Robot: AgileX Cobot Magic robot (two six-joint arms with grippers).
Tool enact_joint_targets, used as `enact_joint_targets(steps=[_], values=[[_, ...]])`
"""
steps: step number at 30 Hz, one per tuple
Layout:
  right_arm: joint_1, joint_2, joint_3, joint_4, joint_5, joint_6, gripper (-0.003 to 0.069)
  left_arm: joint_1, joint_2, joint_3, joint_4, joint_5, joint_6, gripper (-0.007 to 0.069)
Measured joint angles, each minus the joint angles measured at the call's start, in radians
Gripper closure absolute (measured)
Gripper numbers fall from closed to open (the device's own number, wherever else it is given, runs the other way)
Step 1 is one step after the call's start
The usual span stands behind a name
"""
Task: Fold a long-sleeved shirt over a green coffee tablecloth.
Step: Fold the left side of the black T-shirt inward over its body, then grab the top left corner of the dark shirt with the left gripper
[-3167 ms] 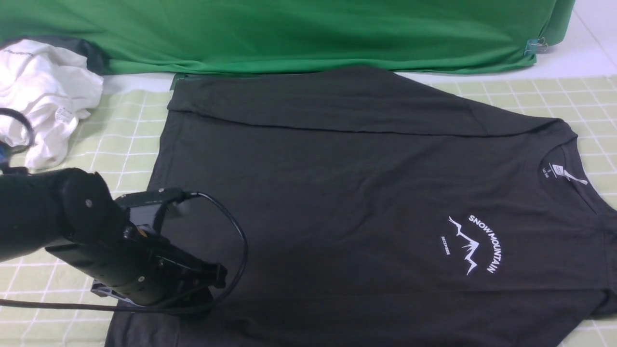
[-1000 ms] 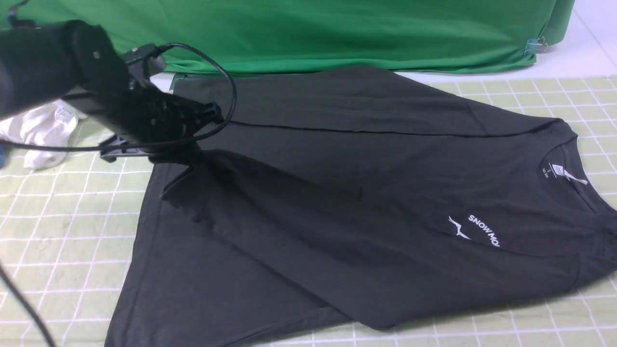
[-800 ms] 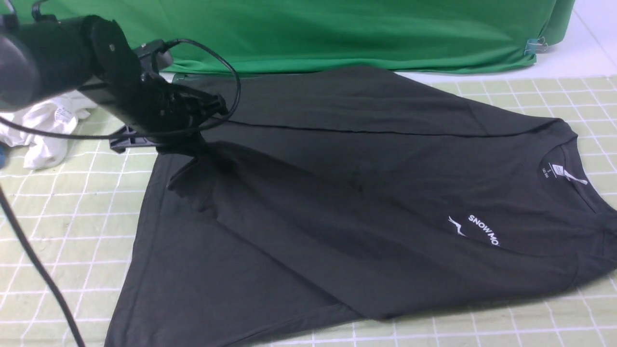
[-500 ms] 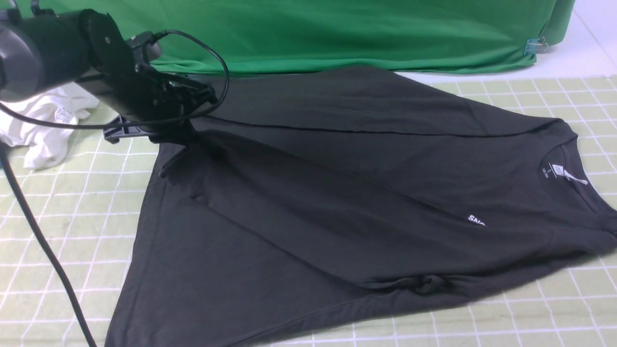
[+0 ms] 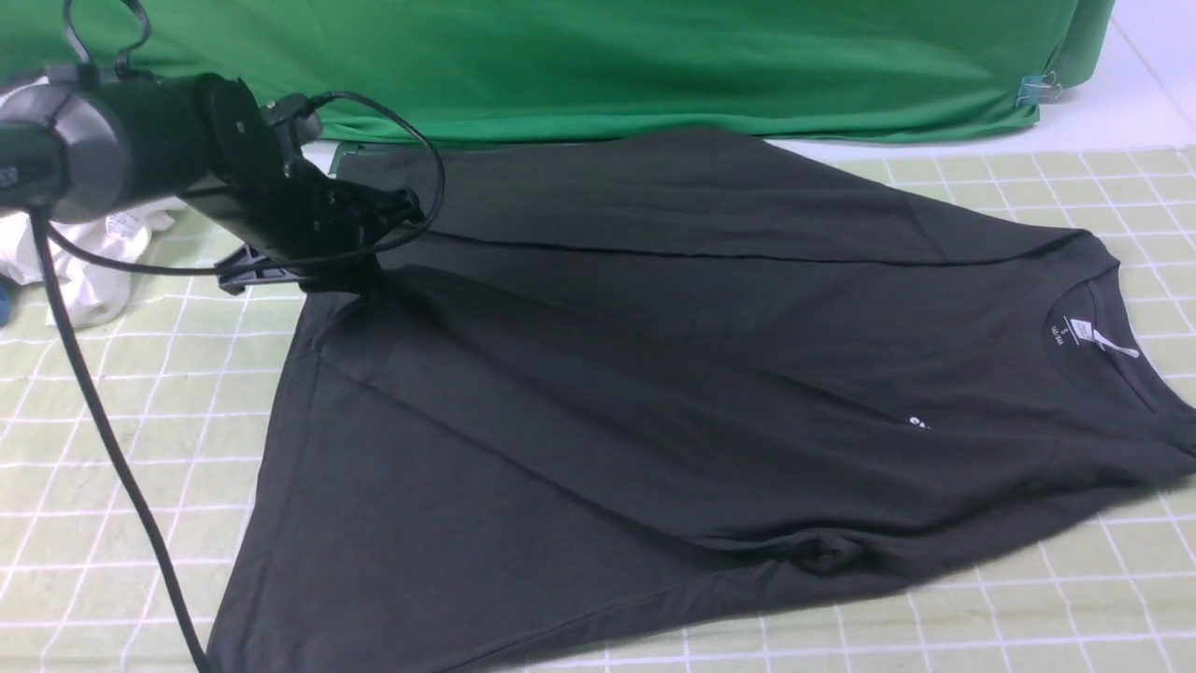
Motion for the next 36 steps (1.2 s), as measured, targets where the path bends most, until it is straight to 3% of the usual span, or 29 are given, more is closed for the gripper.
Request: enact_joint_targets(steps=[8,13,21,28,36], values=[[0.000,0.000,0.000,-0.001,-0.002,0.000,0.0518,0.049,0.011,-0.177,-0.013,-0.007,-0.006,0.0334],[0.000,0.000,0.000,-0.001,-0.012,0.001,0.0515,0.068,0.082,-0.267,-0.084,0.019,-0.041,0.0250],[0.000,0.000,0.000,-0.002,-0.041,0.003,0.0515,0.101,0.240,-0.288,-0.212,0.008,-0.219,0.0239],[0.000,0.000,0.000,-0.002,-0.077,0.003,0.0515,0.107,0.298,-0.298,-0.438,-0.138,-0.184,0.0237],[0.000,0.000,0.000,-0.002,-0.090,0.017,0.0515,0.107,0.321,-0.303,-0.506,-0.235,-0.157,0.0237]])
